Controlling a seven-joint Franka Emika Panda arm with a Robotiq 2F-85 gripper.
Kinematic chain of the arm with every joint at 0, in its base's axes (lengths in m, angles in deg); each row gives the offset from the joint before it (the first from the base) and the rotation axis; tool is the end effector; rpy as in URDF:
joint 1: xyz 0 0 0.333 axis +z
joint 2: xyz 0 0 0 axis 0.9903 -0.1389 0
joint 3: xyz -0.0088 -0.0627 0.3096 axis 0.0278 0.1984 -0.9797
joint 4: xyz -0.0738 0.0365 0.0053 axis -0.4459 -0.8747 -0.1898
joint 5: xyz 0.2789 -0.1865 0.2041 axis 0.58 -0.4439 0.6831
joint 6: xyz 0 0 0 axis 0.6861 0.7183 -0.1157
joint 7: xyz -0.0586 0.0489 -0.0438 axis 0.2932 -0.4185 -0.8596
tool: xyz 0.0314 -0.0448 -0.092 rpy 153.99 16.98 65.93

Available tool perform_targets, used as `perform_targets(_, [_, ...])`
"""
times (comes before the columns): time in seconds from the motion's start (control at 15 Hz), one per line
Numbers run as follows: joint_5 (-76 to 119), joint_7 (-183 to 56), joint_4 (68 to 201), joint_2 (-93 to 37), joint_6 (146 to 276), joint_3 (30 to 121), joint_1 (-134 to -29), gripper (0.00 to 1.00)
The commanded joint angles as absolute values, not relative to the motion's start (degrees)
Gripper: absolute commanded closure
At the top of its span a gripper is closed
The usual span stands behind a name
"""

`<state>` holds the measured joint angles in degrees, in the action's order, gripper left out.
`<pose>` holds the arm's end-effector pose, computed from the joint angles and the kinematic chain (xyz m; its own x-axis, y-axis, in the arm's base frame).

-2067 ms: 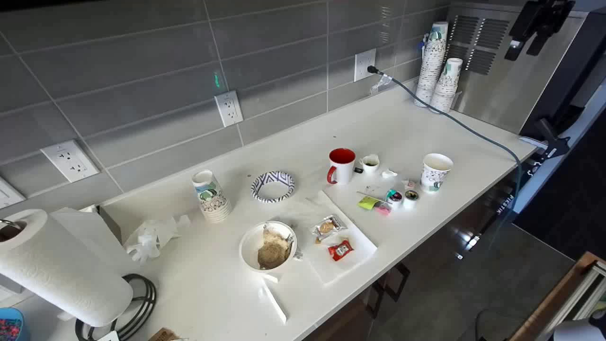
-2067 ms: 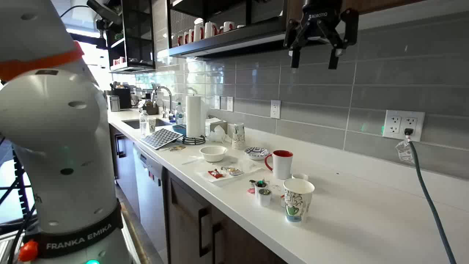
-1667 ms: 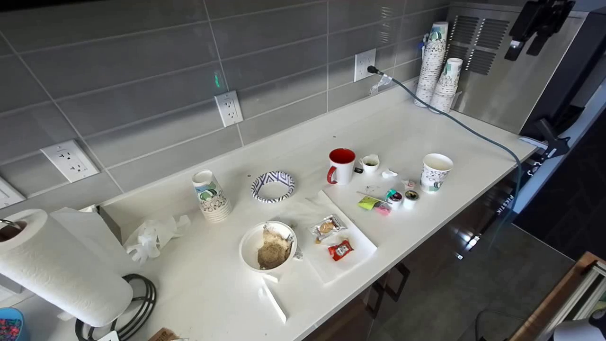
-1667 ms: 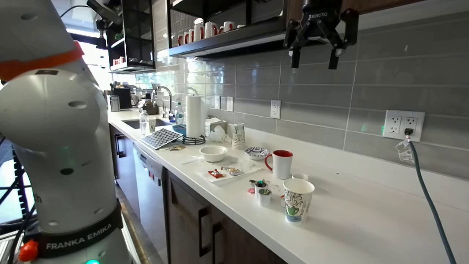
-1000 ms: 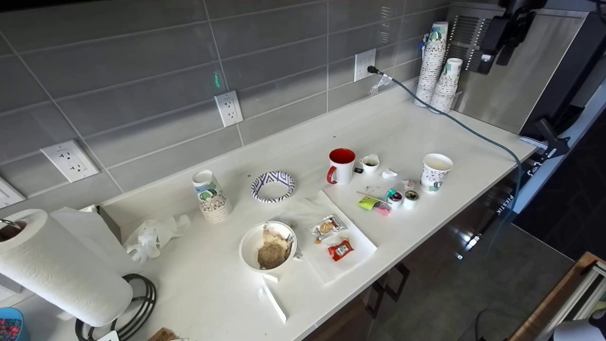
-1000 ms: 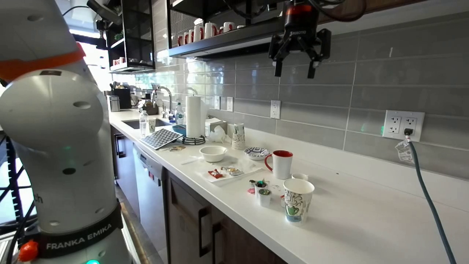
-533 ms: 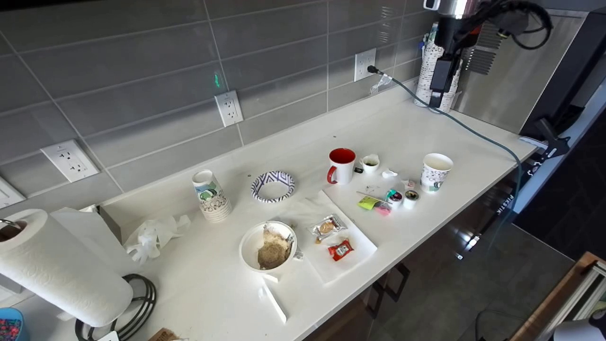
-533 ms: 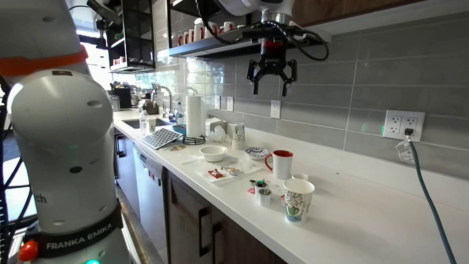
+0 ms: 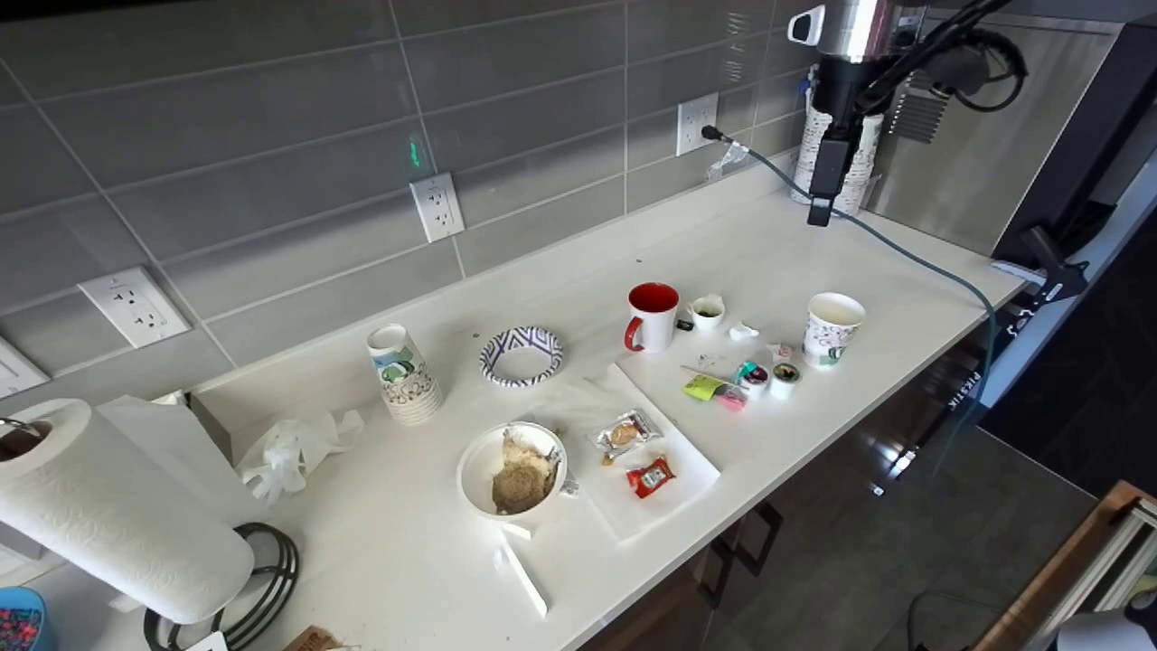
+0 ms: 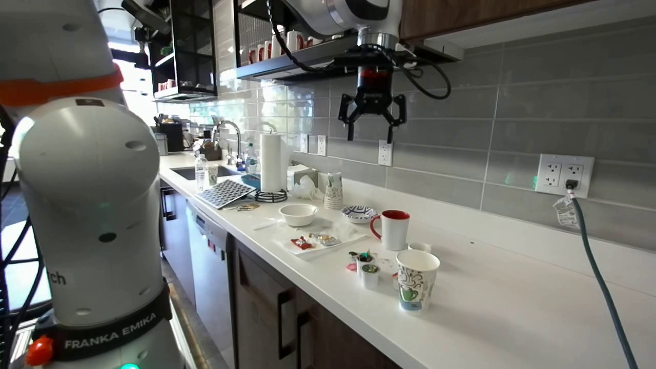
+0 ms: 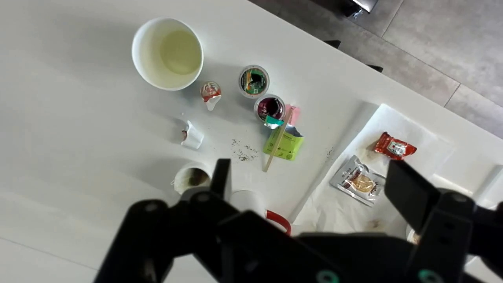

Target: Press down the sachet

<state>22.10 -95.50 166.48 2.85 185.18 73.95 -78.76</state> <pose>0.4759 0.0015 0.4972 0.8768 0.4798 -0.0316 0.4802 -0.8771 0.0095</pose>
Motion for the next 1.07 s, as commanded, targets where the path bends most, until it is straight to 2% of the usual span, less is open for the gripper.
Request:
perform_targets(0.0, [20.9,-99.4,164.4,0.1,184.1,72.8,-77.5,0.00])
perform_targets(0.6, [14.2,-110.9,163.1,-8.9,189.4,65.2,-72.6,0.00])
perform_targets(1.0, [6.2,-121.3,158.3,-20.3,201.4,63.1,-72.8,0.00])
